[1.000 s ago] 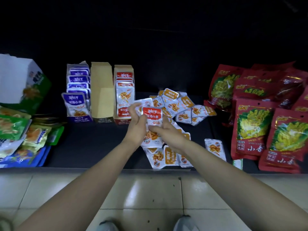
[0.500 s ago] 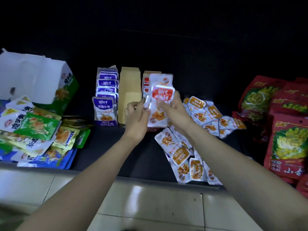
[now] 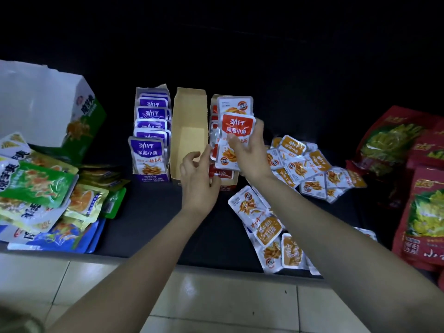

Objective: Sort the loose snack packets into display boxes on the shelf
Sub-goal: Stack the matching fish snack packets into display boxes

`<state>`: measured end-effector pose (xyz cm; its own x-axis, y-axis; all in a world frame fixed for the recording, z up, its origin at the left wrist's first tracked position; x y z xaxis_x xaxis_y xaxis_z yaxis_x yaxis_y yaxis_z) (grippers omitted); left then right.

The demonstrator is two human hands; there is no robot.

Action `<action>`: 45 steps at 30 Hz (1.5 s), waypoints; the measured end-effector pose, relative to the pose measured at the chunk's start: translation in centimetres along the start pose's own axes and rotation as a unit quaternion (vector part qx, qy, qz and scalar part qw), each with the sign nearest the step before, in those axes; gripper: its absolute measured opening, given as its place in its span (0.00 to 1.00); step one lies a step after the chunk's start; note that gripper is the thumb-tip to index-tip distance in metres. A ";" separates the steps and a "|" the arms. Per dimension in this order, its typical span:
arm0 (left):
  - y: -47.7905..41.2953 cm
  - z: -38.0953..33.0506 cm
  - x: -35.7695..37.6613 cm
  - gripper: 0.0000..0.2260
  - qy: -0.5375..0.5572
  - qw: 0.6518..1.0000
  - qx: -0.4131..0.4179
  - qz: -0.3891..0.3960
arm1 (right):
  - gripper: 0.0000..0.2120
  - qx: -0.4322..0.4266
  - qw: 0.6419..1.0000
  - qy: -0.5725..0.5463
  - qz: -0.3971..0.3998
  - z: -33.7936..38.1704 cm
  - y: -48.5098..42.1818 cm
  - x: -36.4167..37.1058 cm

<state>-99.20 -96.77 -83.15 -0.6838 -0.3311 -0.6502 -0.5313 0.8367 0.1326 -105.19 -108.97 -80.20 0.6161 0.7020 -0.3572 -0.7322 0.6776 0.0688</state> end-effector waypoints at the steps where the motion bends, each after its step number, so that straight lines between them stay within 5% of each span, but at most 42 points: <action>1: 0.1 0.0 0.1 0.33 0.004 1.000 0.000 -0.004 | 0.18 0.001 1.000 0.020 0.009 -0.1 -0.1 0.1; 9: -0.6 -0.2 0.4 0.34 0.023 1.000 0.011 -0.010 | 0.16 0.003 0.995 0.098 0.019 -0.7 -0.5 1.7; 16: -0.8 0.3 0.6 0.29 -0.008 1.000 -0.011 0.006 | 0.29 -0.008 0.968 0.249 -0.036 -2.1 0.5 1.6; 22: 0.5 -1.0 0.1 0.20 -0.091 0.995 0.005 -0.045 | 0.40 0.031 0.978 0.208 0.015 -2.3 1.0 -0.7; 25: 2.0 -2.1 0.5 0.14 -0.080 0.990 0.075 -0.090 | 0.33 0.034 0.987 0.153 0.019 -3.1 2.5 -2.8; 29: 3.6 -2.8 2.9 0.10 -0.069 0.988 0.133 0.018 | 0.18 0.036 0.989 0.140 0.036 -4.4 5.8 -6.3; 34: 5.0 -3.2 6.2 0.29 -0.166 0.982 -0.032 0.087 | 0.05 0.107 0.970 0.187 0.110 -5.8 10.4 -9.4; 36: 5.3 -3.1 6.6 0.28 -0.120 0.986 -0.071 0.092 | 0.10 0.147 0.949 0.231 0.155 -6.7 12.0 -9.6; 40: 5.1 -3.4 6.1 0.21 0.088 0.987 -0.124 0.055 | 0.36 0.214 0.894 0.360 0.160 -6.9 13.4 -10.4; 45: 5.2 -4.0 7.1 0.12 0.337 0.927 -0.162 0.025 | 0.59 0.405 0.787 0.401 0.236 -7.1 14.0 -13.0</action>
<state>-108.81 -96.54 -84.13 -0.8108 -0.5842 -0.0362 -0.5382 0.7199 0.4383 -125.56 -110.15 -81.22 -0.2887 0.7731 -0.5648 -0.1978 0.5290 0.8252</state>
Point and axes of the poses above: each hand's wrist, its own y-axis away from the middle knuckle, its own x-axis out of the palm, z = x × y, the point moved 1 cm from there along -y, towards the middle knuckle, and after that the axes turned 15 degrees about z, right-handed, at the moved point
